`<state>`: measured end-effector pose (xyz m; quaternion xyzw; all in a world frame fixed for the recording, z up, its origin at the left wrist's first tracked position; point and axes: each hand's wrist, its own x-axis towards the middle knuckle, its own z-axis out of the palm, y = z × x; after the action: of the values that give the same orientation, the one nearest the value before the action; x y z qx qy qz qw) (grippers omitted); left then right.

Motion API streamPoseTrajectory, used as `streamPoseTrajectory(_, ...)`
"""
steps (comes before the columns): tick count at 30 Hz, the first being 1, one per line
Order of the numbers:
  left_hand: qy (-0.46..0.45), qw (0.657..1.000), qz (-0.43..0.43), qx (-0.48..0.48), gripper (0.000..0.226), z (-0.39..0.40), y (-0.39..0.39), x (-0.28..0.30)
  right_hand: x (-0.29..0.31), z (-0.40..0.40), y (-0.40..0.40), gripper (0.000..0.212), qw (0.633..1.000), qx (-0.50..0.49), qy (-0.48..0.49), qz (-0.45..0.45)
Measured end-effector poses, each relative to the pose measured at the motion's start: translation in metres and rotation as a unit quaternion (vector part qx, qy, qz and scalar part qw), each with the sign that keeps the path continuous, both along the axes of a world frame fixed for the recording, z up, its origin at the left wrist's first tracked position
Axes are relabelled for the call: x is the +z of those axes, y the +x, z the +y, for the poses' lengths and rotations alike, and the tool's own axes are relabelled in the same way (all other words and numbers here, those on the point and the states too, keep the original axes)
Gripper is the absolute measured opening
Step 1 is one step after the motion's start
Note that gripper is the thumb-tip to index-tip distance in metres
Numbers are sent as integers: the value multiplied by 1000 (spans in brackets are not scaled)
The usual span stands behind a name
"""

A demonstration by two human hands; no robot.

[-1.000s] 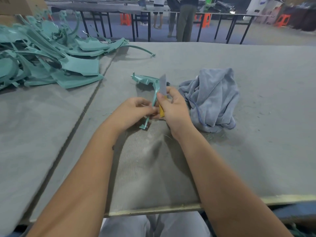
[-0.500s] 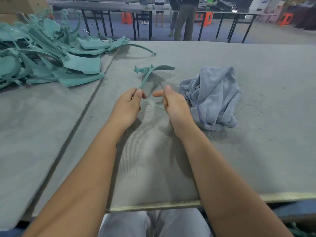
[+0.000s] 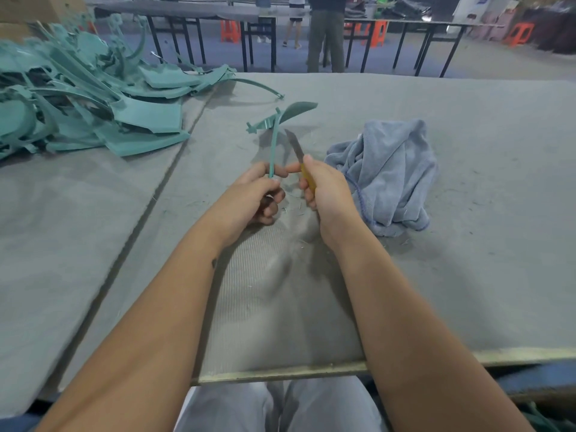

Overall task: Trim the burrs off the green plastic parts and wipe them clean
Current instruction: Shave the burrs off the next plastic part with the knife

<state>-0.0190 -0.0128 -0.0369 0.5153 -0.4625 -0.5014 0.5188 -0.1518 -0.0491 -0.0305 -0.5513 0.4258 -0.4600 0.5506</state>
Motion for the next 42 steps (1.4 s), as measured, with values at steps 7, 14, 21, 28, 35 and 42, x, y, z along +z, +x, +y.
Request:
streamPoseTrajectory(7,-7,1000,29,6,16,2,0,0,-1,7,2,23,997,64,-31,8)
streamPoseTrajectory(14,-72,996,-45,-9,22,8,3,3,-5,8,7,31,990,91,-65,80)
streamPoseTrajectory(21,-87,995,-48,-4,6,11,1,6,-12,5,8,38,988,69,-88,107)
streamPoseTrajectory(28,-94,994,-47,2,3,10,-5,4,-13,2,7,41,993,19,-88,74)
streamPoseTrajectory(35,-91,982,-162,14,14,11,-3,2,-11,-3,7,39,998,-16,-52,44)
streamPoseTrajectory(42,-77,975,-194,76,23,8,-5,3,-10,-2,5,34,999,15,-34,-8)
